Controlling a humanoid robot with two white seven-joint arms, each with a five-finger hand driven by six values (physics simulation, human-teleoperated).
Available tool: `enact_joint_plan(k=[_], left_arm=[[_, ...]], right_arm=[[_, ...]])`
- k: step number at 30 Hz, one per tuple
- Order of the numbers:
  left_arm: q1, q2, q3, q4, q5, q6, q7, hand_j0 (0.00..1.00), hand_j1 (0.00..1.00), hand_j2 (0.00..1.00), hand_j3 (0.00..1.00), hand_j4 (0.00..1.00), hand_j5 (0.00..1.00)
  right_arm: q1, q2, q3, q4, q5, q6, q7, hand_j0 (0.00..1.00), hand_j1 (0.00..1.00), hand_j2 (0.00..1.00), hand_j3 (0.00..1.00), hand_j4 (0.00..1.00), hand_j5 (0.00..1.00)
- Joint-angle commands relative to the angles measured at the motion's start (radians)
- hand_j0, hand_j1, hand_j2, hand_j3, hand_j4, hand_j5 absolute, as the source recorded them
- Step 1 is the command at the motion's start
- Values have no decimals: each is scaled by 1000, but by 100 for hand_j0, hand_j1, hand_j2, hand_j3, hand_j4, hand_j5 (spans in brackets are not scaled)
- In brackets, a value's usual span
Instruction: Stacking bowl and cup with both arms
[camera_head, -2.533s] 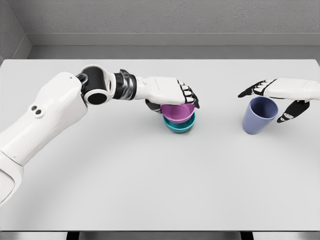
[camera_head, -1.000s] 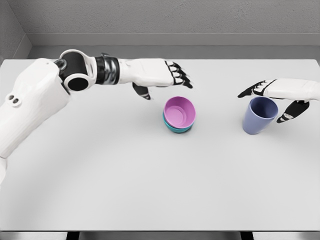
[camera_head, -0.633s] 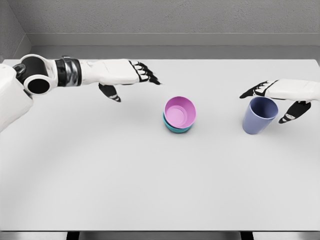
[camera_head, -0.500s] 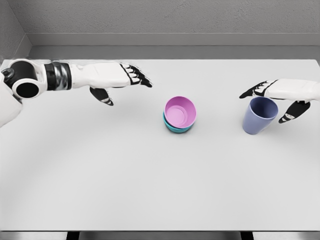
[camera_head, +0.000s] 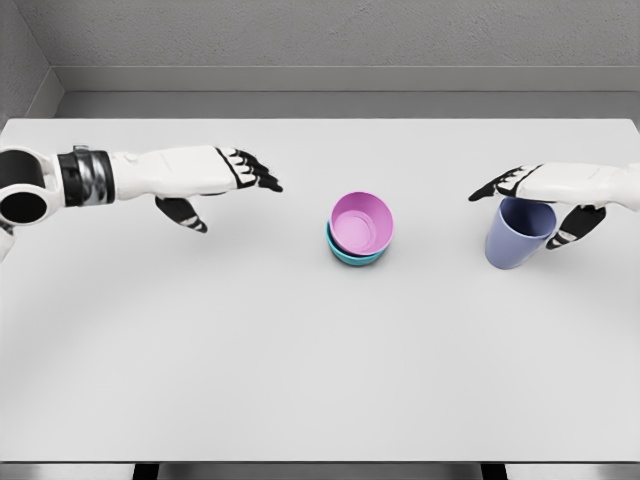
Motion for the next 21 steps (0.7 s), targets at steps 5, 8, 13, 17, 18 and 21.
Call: enact_joint_plan(k=[5,8,13,17,18,21], left_arm=[[66,56,122,0,6,3,2,100,100,100,100,100,100],[86,56,162,0,8,3,2,100,100,100,100,100,100],[95,71,162,1,6,3,0,100,100,100,100,100,100],[106,87,174,1,5,3,0,100,100,100,100,100,100],[106,85,174,3,5,3,0,100,100,100,100,100,100],[103,85,176,9,8,3,2,100,100,100,100,100,100]], right_arm=[[0,11,8,10,-4,3,0,100,100,100,100,100,100],[0,11,8,12,14,5,0,100,100,100,100,100,100],[0,9,10,12,17,5,0,100,100,100,100,100,100],[0,6,8,12,17,2,0,94,94,94,94,94,94],[0,5,8,10,17,2,0,94,94,94,94,94,94],[0,3,8,10,19,0,0,93,93,93,93,93,93]])
